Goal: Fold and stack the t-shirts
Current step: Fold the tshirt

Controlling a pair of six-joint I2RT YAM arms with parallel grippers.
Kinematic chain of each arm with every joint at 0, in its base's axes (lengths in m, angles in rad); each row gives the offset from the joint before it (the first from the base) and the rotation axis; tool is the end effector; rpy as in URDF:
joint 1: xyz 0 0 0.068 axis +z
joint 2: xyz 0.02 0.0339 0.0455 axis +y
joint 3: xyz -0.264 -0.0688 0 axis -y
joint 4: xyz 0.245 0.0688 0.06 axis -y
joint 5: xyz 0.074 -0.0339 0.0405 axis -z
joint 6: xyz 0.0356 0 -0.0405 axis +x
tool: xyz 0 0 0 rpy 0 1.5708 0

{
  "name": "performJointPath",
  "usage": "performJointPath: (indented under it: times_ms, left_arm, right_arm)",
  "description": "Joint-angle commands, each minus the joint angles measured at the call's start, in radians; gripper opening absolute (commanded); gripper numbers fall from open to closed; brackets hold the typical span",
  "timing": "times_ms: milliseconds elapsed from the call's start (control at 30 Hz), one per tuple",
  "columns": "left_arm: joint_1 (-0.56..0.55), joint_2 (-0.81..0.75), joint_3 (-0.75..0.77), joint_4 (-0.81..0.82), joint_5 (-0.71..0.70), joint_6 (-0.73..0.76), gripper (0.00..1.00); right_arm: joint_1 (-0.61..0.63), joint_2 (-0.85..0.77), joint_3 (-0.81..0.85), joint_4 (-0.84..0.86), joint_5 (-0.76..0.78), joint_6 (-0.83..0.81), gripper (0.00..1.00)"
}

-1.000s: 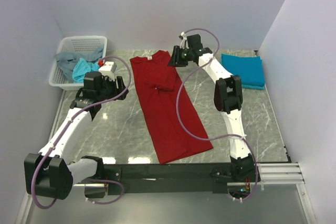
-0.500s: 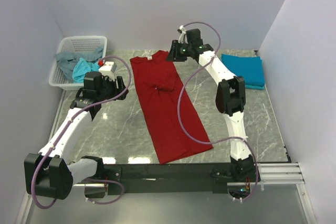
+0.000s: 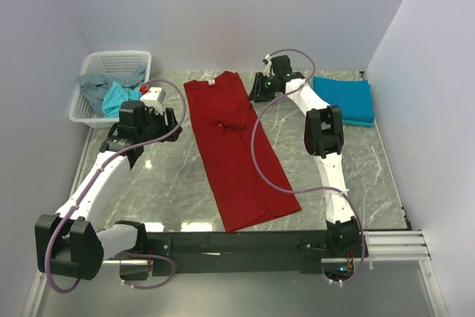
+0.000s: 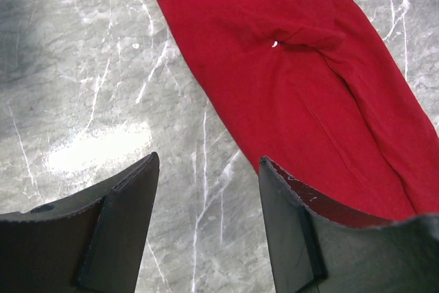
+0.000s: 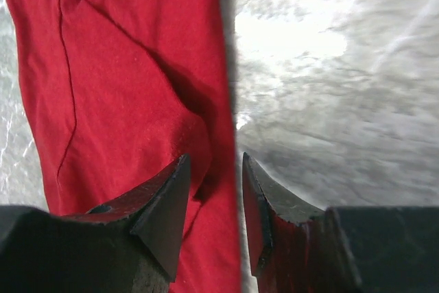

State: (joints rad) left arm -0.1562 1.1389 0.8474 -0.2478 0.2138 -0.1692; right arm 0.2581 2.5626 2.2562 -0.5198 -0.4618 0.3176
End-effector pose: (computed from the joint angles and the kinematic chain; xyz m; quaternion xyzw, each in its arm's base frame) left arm 0.2505 -0.0471 0.2844 0.0470 0.8653 -0.1710 0.4689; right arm 0.5417 0.1594 0.1634 -0.0562 0.9088 0.3049 0.2790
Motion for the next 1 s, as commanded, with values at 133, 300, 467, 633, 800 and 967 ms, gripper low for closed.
performJointPath:
  times_ms: [133,300,467,633,800,967]
  left_arm:
    - [0.000,0.004,0.044,0.019,0.027,0.017,0.66]
    - [0.000,0.001,0.044,0.018,0.029,0.016,0.66]
    - [0.000,-0.001,0.045,0.018,0.029,0.016,0.66]
    - [0.000,-0.001,0.044,0.018,0.027,0.016,0.66]
    - [0.000,0.001,0.042,0.016,0.029,0.016,0.66]
    - [0.000,0.004,0.045,0.016,0.032,0.016,0.66]
  right_arm:
    - [0.012,-0.013,0.016,0.029,-0.055,0.015,0.43]
    - [0.013,-0.038,-0.009,0.061,-0.084,0.035,0.43]
    - [0.023,-0.036,-0.004,0.057,-0.090,0.041,0.42]
    - [0.033,-0.025,0.008,0.049,-0.084,0.034,0.42]
    - [0.040,-0.033,0.016,0.046,-0.086,0.026,0.42]
    - [0.043,-0.050,0.014,0.050,-0.090,0.020,0.42]
